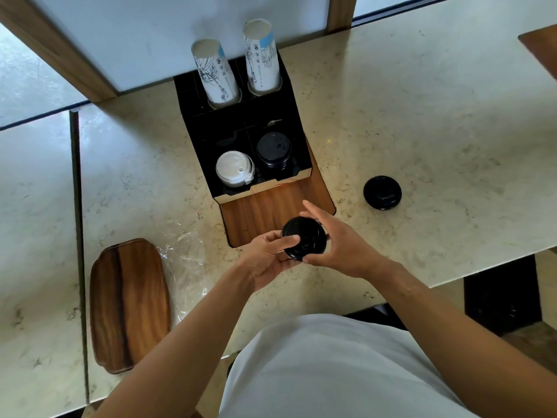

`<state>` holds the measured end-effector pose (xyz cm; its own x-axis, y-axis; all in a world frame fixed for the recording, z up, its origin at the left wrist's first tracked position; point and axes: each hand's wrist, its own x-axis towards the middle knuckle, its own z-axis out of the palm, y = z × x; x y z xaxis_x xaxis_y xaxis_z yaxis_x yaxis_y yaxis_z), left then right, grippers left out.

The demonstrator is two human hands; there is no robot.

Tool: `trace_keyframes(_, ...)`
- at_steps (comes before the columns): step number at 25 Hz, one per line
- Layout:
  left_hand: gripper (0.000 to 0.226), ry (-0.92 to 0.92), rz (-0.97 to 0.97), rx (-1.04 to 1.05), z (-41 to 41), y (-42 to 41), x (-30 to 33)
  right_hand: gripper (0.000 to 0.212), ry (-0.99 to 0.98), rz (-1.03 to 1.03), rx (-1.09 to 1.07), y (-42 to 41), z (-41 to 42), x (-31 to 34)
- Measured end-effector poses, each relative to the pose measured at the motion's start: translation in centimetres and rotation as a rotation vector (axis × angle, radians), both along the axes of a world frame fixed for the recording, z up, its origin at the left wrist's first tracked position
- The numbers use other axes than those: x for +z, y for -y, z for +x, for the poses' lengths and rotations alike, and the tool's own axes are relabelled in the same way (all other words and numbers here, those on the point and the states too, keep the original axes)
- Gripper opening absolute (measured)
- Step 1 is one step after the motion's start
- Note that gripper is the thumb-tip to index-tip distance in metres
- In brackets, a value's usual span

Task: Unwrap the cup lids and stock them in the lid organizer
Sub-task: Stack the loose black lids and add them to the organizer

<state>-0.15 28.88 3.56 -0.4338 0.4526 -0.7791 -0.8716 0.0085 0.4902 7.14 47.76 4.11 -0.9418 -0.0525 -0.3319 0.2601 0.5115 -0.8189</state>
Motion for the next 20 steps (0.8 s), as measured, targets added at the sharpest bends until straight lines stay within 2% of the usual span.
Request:
trace_keyframes(3,0.041,-0.012,-0.112,0.046,-0.3,-1.4,-0.5,0.11,0.02,-0.009,-0.021,-0.3,0.1,-0.3)
trace_keyframes(5,0.041,-0.02,-0.155,0.05,-0.6,-2.1,-0.8,0.099,0.048,-0.008,-0.074,-1.3,0.1,-0.6)
trace_keyframes(8,0.044,-0.027,-0.2,0.033,-1.5,-2.8,-1.1,0.063,0.025,0.143,-0.354,-4.1,-0.5,-2.0)
trace_keyframes(10,0.044,-0.024,-0.214,0.017,-2.0,-3.2,-1.4,0.053,0.025,0.284,-0.57,-6.8,-1.1,-3.0)
trace_keyframes(12,0.042,-0.019,-0.223,0.006,-2.3,-3.9,-1.5,0.058,0.082,0.409,-0.681,-9.7,-1.8,-3.9)
trace_keyframes(14,0.041,-0.018,-0.228,0.004,-2.6,-4.3,-1.5,0.073,0.148,0.484,-0.693,-12.0,-2.2,-4.6)
trace_keyframes(17,0.044,0.003,-0.224,0.009,-2.9,-5.1,-1.7,0.093,0.201,0.5,-0.644,-14.1,-2.6,-5.6)
trace_keyframes(20,0.042,0.02,-0.206,0.007,-3.2,-5.7,-1.7,0.101,0.203,0.504,-0.547,-14.7,-2.9,-6.7)
